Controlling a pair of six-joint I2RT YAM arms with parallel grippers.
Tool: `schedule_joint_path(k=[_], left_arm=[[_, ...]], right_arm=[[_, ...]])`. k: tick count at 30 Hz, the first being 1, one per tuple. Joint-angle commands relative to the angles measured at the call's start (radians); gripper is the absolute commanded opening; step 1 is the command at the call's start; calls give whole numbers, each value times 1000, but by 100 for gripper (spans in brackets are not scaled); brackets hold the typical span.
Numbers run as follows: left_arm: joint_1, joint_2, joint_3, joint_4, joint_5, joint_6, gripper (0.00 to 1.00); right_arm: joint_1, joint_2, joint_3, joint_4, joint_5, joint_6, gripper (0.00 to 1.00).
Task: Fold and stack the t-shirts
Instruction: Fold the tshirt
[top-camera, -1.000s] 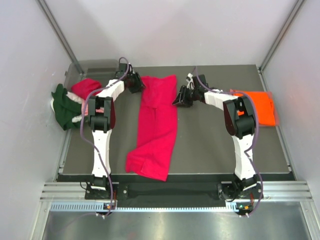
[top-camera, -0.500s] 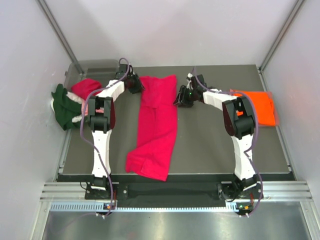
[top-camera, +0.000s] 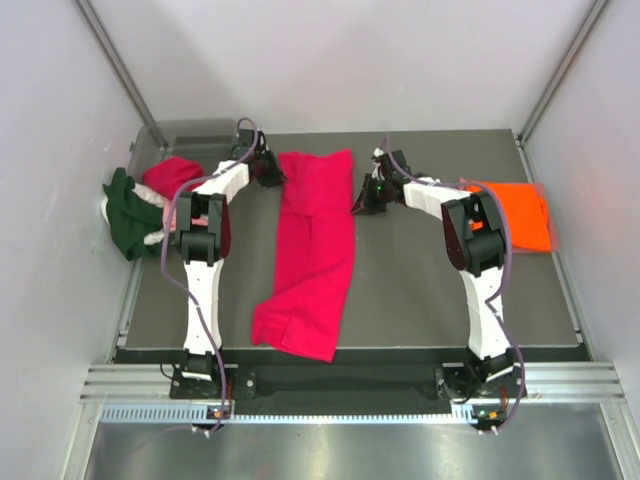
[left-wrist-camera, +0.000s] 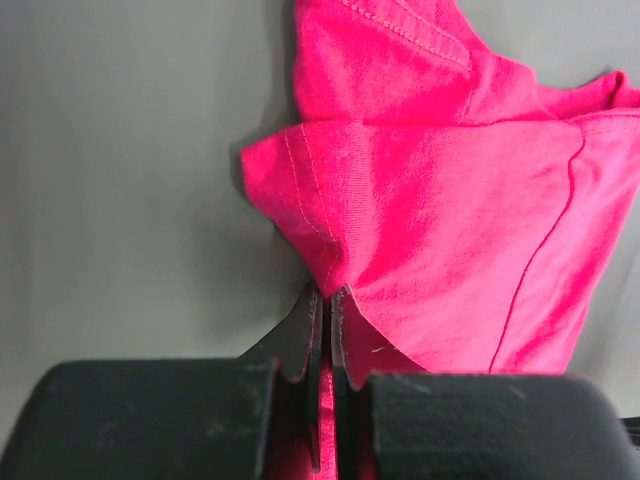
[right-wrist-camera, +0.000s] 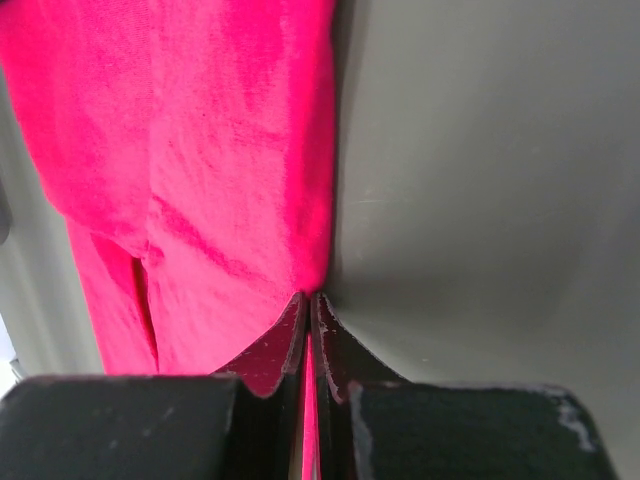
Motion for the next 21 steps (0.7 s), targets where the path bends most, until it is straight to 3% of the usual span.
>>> schedule_joint_path(k=[1, 8, 15, 21], left_arm=[[-23, 23, -32, 36, 1, -46, 0], [-102, 23, -10, 92, -19, -90, 0], [-89, 135, 226, 9, -13, -98, 0], [-60, 189, 242, 93, 26, -107, 0]], right_arm=[[-46, -7, 5, -28, 21, -35, 0], [-121, -17, -4, -36, -6, -53, 0], [-190, 44, 112, -114, -17, -78, 0], [-201, 123, 229, -148, -19, -72, 0]])
